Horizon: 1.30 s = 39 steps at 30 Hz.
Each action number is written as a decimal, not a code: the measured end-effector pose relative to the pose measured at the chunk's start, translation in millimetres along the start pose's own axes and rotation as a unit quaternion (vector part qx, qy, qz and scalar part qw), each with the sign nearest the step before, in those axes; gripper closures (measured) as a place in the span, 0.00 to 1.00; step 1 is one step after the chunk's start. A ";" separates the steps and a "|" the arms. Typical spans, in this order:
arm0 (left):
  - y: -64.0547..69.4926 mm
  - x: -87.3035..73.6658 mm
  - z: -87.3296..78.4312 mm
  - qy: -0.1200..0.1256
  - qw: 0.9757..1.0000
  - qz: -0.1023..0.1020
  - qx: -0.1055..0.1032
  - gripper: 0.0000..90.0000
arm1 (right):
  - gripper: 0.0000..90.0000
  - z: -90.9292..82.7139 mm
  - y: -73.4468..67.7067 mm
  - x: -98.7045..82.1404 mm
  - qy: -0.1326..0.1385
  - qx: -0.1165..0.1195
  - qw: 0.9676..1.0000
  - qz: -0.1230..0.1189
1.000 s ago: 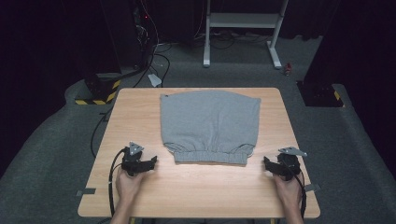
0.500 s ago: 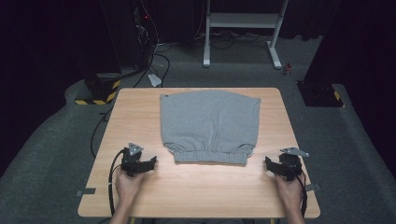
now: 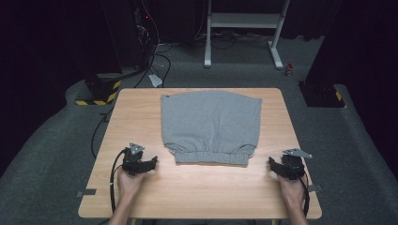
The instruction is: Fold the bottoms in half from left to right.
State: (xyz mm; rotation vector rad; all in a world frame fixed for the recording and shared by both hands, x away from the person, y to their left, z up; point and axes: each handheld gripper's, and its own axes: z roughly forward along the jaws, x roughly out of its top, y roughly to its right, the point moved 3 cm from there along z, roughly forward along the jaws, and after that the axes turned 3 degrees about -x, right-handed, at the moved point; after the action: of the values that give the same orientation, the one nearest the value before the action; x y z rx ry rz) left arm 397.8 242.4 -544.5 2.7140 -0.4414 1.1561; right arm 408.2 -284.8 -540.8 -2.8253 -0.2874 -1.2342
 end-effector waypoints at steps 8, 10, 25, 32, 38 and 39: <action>18.0 6.5 -4.2 0.017 0.999 -0.012 -0.038 0.26 | 0.53 -10.4 -13.8 5.4 0.030 0.033 0.999 0.001; 30.7 10.2 -3.5 0.017 0.999 0.006 -0.051 0.28 | 0.53 -9.8 -20.4 8.2 0.027 0.044 0.999 -0.010; 69.2 33.7 8.4 0.021 0.993 0.030 -0.115 0.36 | 0.60 -4.6 -57.9 23.5 0.038 0.104 0.993 -0.037; 80.5 42.1 16.5 0.010 0.992 0.043 -0.120 0.42 | 0.64 -1.0 -74.5 30.9 0.040 0.129 0.990 -0.042; 88.9 50.1 26.8 0.013 0.991 0.041 -0.123 0.45 | 0.65 7.7 -84.2 30.7 0.027 0.129 0.990 -0.048; 89.8 50.4 28.7 0.012 0.991 0.038 -0.124 0.46 | 0.65 8.7 -85.7 30.8 0.026 0.127 0.990 -0.048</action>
State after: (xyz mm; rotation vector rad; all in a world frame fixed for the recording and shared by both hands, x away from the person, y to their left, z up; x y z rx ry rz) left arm 420.9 139.9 -525.1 2.4867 -0.6444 1.0712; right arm 418.9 -195.0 -527.0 -2.5857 -0.5413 -1.1893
